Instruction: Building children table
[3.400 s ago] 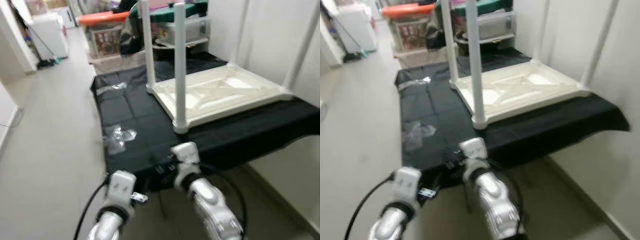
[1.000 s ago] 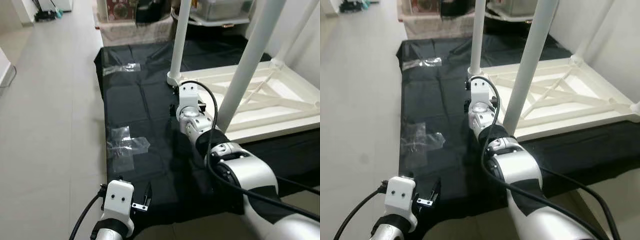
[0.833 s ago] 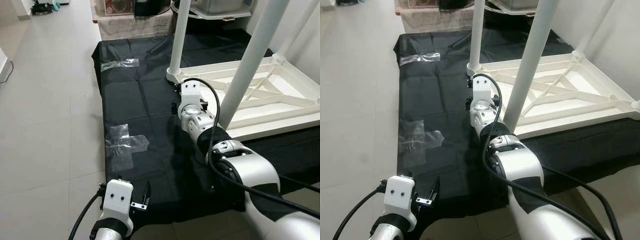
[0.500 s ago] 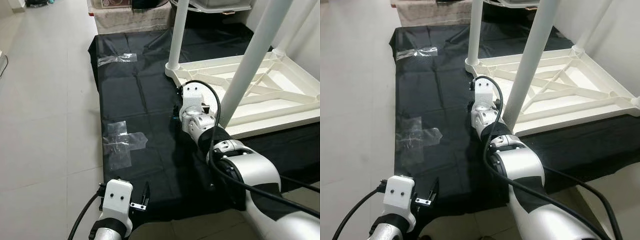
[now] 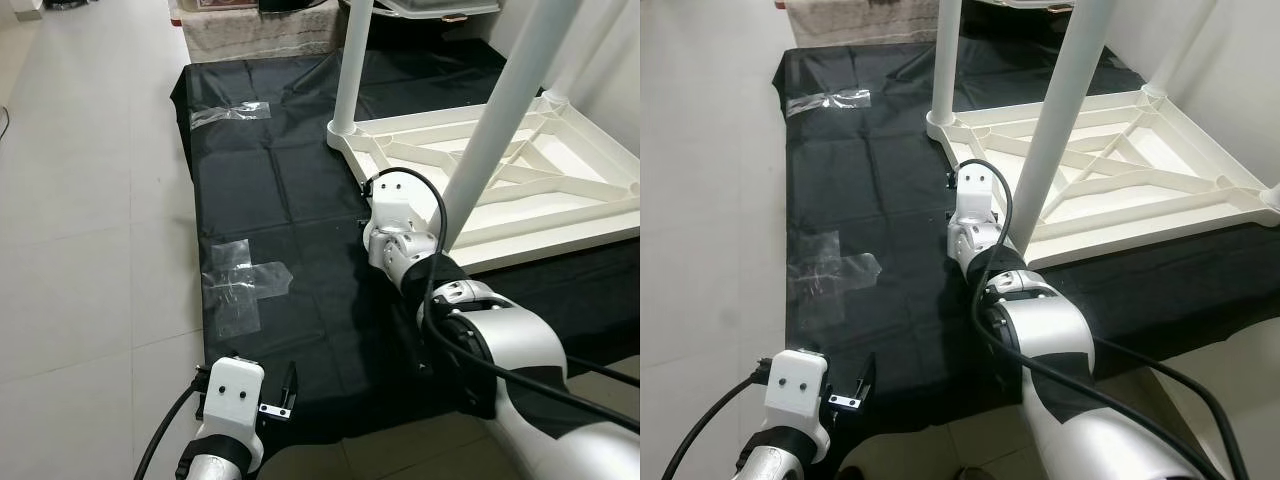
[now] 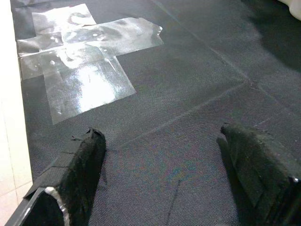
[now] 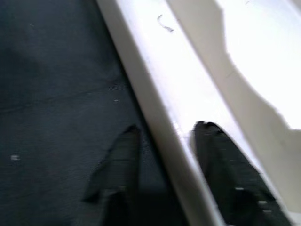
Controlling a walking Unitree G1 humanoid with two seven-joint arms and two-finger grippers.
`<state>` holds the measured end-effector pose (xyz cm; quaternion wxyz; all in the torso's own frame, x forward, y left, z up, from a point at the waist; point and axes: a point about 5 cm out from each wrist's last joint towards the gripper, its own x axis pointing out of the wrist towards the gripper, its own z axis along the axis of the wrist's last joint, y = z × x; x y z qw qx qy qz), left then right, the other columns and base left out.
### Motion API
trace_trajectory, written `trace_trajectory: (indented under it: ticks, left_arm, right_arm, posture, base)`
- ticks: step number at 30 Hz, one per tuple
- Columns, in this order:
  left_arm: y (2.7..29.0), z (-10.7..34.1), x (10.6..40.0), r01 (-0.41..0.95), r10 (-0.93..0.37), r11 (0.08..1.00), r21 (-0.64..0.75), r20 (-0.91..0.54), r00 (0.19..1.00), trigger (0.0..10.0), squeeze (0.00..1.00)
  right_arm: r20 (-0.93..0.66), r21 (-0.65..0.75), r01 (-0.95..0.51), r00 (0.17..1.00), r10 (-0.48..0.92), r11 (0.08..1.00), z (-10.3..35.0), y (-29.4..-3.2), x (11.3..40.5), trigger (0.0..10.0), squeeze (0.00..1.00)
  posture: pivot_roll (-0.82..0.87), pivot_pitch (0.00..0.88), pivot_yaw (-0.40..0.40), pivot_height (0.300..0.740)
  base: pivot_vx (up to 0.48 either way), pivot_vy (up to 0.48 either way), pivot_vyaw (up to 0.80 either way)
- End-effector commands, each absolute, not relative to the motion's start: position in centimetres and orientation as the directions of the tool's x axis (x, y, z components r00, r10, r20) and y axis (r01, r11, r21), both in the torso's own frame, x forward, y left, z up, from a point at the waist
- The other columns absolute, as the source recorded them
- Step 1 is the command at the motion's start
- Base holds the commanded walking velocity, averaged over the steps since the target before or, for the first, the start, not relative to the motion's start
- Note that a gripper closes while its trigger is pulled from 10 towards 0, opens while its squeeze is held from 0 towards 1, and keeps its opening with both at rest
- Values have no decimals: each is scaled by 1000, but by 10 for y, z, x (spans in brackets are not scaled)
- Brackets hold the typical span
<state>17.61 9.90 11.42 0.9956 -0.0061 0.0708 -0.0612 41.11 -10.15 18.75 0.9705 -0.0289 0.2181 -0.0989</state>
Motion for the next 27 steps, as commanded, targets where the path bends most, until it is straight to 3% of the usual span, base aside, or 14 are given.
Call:
trace_trajectory:
  ticks: [1,5,11,16,19,20,23,27]
  left_arm:
    - [72,124,165,187,-203,975,-124,-133,970,10000,0]
    - [72,124,166,186,-202,975,-123,-134,970,10000,0]
    - [75,122,170,186,-202,975,-119,-135,970,10000,0]
    - [75,122,170,185,-201,976,-118,-138,970,10000,0]
    - [75,121,171,186,-201,976,-117,-137,970,10000,0]
    - [76,120,173,187,-202,976,-114,-138,970,10000,0]
    - [77,118,175,188,-203,976,-113,-139,969,10000,0]
    - [77,117,176,189,-204,975,-113,-140,969,10000,0]
  right_arm:
    - [-451,-93,146,876,-173,985,178,-101,409,0,0]
    - [-443,-106,113,884,-149,988,180,-100,409,0,0]
    - [-479,-167,-80,878,-10,983,171,-89,406,0,0]
    - [-484,-173,-100,875,4,980,170,-88,406,0,0]
    - [-513,-184,-135,858,22,974,163,-90,403,0,0]
    - [-560,-217,-235,825,77,947,152,-93,399,0,0]
    - [-601,-226,-339,787,143,913,143,-96,395,0,0]
    - [-620,-232,-393,764,176,890,139,-99,394,0,0]
  posture:
    - [-62,230,-76,740]
    - [-61,229,-74,740]
    - [-68,213,-64,740]
    - [-68,213,-64,740]
    - [-67,206,-61,740]
    - [-70,189,-57,740]
    - [-73,178,-54,740]
    - [-75,172,-51,740]
  base:
    - [0,0,0]
    - [0,0,0]
    - [0,0,0]
    - [0,0,0]
    - [0,0,0]
    - [0,0,0]
    - [0,0,0]
    - [0,0,0]
